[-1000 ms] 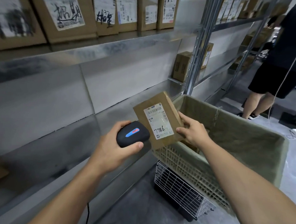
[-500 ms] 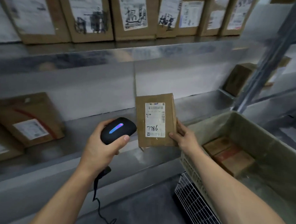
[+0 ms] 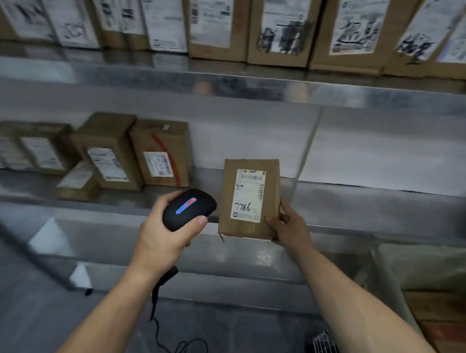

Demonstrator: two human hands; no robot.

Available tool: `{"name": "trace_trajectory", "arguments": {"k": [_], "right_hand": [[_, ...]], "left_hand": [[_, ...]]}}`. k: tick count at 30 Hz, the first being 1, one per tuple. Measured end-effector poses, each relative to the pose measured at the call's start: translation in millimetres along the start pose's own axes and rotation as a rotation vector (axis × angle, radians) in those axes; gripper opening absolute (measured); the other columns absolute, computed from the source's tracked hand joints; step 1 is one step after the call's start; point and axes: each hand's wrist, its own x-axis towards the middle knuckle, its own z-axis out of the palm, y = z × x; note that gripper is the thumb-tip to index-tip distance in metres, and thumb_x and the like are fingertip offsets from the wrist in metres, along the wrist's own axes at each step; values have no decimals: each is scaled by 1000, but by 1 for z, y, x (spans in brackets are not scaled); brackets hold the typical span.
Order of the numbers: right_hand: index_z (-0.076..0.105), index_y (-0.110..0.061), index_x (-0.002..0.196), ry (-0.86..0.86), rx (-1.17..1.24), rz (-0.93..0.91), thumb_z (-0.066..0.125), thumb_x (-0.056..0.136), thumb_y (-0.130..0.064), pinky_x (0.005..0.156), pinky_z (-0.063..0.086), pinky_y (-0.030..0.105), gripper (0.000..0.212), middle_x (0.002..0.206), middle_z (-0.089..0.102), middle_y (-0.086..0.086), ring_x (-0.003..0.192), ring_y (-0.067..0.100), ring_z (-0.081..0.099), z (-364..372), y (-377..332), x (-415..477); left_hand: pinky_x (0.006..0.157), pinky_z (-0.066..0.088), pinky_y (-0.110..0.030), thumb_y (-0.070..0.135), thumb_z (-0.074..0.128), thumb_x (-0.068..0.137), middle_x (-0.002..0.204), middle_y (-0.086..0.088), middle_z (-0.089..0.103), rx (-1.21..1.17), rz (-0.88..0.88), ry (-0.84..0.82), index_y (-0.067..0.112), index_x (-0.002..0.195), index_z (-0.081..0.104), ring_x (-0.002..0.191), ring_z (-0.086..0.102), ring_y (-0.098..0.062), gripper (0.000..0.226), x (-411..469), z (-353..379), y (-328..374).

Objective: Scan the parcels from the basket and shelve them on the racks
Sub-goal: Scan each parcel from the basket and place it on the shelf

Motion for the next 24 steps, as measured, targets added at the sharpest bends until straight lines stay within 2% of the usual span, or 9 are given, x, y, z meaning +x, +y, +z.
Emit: {"name": "trace_trajectory", "arguments": {"k": [3, 5, 7, 10, 13, 16, 20, 24], "right_hand": [[46, -43, 145, -19, -6, 33, 61, 98, -8, 68, 57, 37, 61, 119, 67, 0, 106, 27, 64, 26, 1, 13], [45, -46, 143, -15, 1, 57, 61, 98, -6, 77, 59, 44, 62, 110, 67, -4, 101, 25, 64, 42, -2, 22], [45, -47, 140, 3, -5, 68, 61, 98, -6, 78, 58, 44, 60, 103, 66, -9, 95, 22, 63, 58, -4, 33], [50, -45, 139, 23, -34, 60, 62, 98, -12, 80, 61, 50, 55, 117, 68, -4, 103, 27, 64, 78, -7, 47], [52, -42, 140, 63, -42, 56, 63, 97, -14, 86, 60, 55, 53, 123, 68, -2, 110, 30, 65, 96, -9, 64], [44, -38, 148, 87, -42, 76, 66, 96, -16, 84, 61, 52, 61, 126, 67, -1, 106, 27, 66, 110, -9, 80], [40, -35, 153, 115, -64, 80, 67, 96, -17, 95, 56, 53, 66, 133, 63, 0, 120, 28, 62, 122, -3, 93], [28, -28, 158, 49, -75, 79, 71, 93, -13, 104, 51, 37, 80, 146, 49, -3, 129, 22, 52, 131, -6, 96]], "left_hand": [[55, 53, -23, 58, 81, 51, 100, 3, 72, -2, -23, 47, 40, 113, 63, 71, 66, -18, 67, 7, -19, -6], [55, 53, -22, 57, 81, 51, 100, 2, 72, -8, -36, 65, 40, 112, 62, 71, 66, -18, 67, 16, -30, -8], [56, 53, -22, 53, 83, 53, 100, 3, 72, 2, -49, 69, 42, 111, 61, 73, 66, -19, 63, 29, -40, -11], [57, 55, -24, 51, 84, 55, 102, 6, 71, 18, -57, 69, 44, 112, 61, 81, 69, -18, 62, 47, -52, -16], [57, 54, -22, 52, 84, 57, 106, -1, 71, 24, -78, 55, 37, 121, 60, 84, 69, -24, 70, 70, -63, -22], [58, 54, -22, 42, 82, 64, 107, 0, 71, 19, -92, 26, 32, 125, 60, 82, 69, -22, 66, 88, -70, -31], [59, 55, -23, 39, 81, 66, 108, 1, 71, -4, -115, -5, 28, 128, 61, 79, 69, -17, 66, 108, -77, -43], [60, 55, -23, 36, 80, 68, 108, 3, 72, -41, -135, -29, 31, 125, 61, 79, 69, -17, 60, 124, -82, -48]]}}
